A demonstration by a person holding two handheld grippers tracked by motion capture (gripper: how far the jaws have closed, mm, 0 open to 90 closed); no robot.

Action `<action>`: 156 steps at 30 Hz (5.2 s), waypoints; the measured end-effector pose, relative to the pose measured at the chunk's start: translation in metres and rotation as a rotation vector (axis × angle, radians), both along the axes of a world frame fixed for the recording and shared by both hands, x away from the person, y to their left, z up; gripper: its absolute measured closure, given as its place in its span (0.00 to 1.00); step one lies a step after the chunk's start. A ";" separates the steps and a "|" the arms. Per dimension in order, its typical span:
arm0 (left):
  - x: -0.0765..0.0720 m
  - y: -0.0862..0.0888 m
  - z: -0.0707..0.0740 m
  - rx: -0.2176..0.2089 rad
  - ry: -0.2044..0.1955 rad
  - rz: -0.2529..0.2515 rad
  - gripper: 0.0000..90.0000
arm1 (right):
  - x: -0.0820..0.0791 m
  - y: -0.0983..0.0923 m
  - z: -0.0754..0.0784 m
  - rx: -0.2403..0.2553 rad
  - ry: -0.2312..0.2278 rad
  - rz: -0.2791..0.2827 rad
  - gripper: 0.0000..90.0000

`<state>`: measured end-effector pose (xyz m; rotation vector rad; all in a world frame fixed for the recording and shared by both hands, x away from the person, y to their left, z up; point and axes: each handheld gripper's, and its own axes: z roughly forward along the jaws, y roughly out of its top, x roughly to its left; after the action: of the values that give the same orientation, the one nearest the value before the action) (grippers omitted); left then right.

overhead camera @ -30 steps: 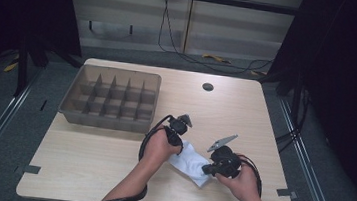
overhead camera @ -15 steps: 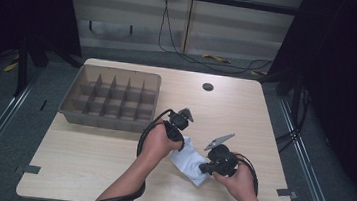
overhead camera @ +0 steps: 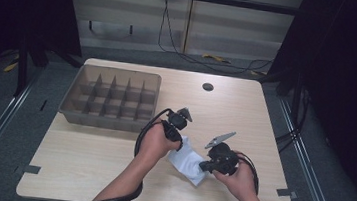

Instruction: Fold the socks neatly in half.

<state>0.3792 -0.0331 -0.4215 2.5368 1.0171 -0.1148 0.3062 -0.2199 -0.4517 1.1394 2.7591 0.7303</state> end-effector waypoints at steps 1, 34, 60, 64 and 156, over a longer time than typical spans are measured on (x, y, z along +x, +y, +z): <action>0.000 0.000 0.001 -0.003 -0.003 0.002 0.92 | 0.000 -0.001 0.002 0.000 0.000 0.005 1.00; -0.007 -0.006 0.011 -0.011 0.011 -0.018 0.92 | -0.009 -0.009 -0.013 0.003 0.043 -0.004 1.00; -0.028 -0.037 -0.007 -0.020 0.064 -0.108 0.92 | -0.004 -0.006 -0.018 0.034 0.031 -0.030 1.00; -0.028 -0.039 -0.011 -0.024 0.077 -0.104 0.92 | -0.004 -0.006 -0.018 0.034 0.029 -0.035 1.00; -0.044 -0.064 -0.020 0.029 0.038 -0.110 0.61 | -0.008 -0.048 -0.020 -0.013 -0.037 -0.140 0.77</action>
<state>0.3352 -0.0974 -0.4417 2.6261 0.8996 -0.1803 0.2985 -0.2679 -0.4718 1.2866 2.6177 0.7094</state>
